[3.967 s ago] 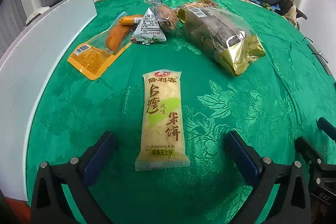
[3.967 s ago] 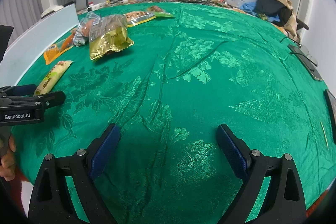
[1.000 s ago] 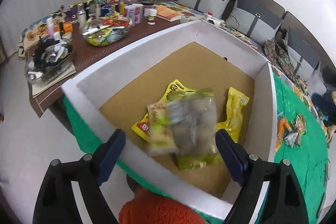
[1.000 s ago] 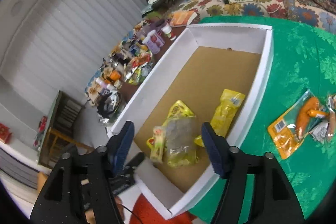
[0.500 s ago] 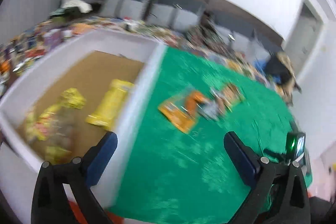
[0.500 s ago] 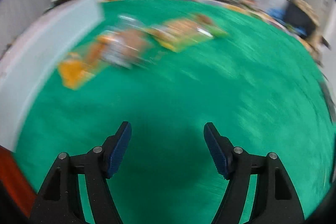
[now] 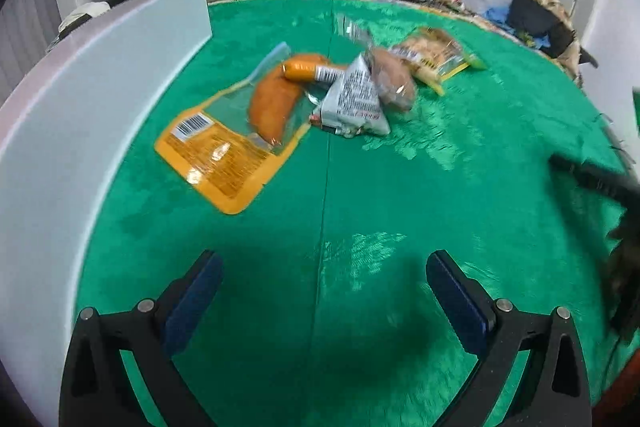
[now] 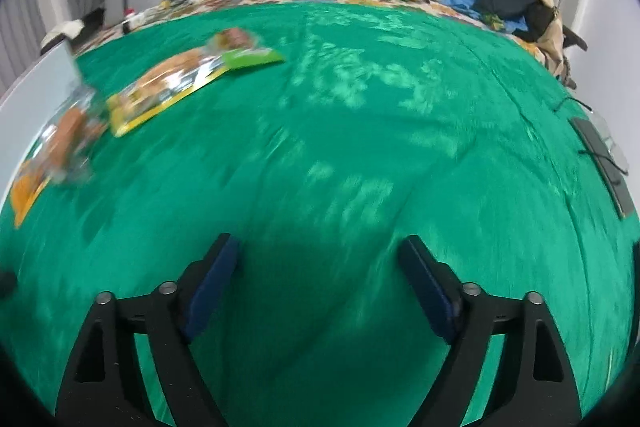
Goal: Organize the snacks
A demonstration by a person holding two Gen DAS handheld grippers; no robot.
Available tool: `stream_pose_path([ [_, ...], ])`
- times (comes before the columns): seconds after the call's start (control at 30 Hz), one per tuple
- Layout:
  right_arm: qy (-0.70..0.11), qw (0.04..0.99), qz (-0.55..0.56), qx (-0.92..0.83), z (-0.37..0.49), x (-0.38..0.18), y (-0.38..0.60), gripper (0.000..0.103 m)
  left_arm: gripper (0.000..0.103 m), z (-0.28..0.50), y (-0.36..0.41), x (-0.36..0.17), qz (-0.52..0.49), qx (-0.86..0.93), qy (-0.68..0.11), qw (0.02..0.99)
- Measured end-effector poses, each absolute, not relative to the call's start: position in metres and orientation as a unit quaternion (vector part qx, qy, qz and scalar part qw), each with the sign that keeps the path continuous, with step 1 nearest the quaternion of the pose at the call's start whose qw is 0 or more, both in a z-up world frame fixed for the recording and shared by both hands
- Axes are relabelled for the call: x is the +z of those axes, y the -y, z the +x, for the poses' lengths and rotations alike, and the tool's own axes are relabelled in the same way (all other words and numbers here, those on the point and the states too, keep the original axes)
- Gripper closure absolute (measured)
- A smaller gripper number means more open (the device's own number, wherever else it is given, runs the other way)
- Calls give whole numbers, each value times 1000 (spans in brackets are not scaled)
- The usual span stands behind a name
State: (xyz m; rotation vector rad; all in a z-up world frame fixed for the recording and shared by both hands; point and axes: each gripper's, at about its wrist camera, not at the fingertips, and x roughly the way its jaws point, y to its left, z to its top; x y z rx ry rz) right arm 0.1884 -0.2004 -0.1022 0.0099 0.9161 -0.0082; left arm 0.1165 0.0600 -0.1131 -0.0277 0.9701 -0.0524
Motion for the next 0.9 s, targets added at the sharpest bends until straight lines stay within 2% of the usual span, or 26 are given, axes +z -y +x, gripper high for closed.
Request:
stream_pose_path([
  [0.17,-445,895,14,-13,212,-103,214,7,2,122,-57,-119,-6,-7,-457,889],
  [0.9,-446,895,14,-14,212,-102,217,7,0,123,-58,-120,-8,-3,-454,891],
])
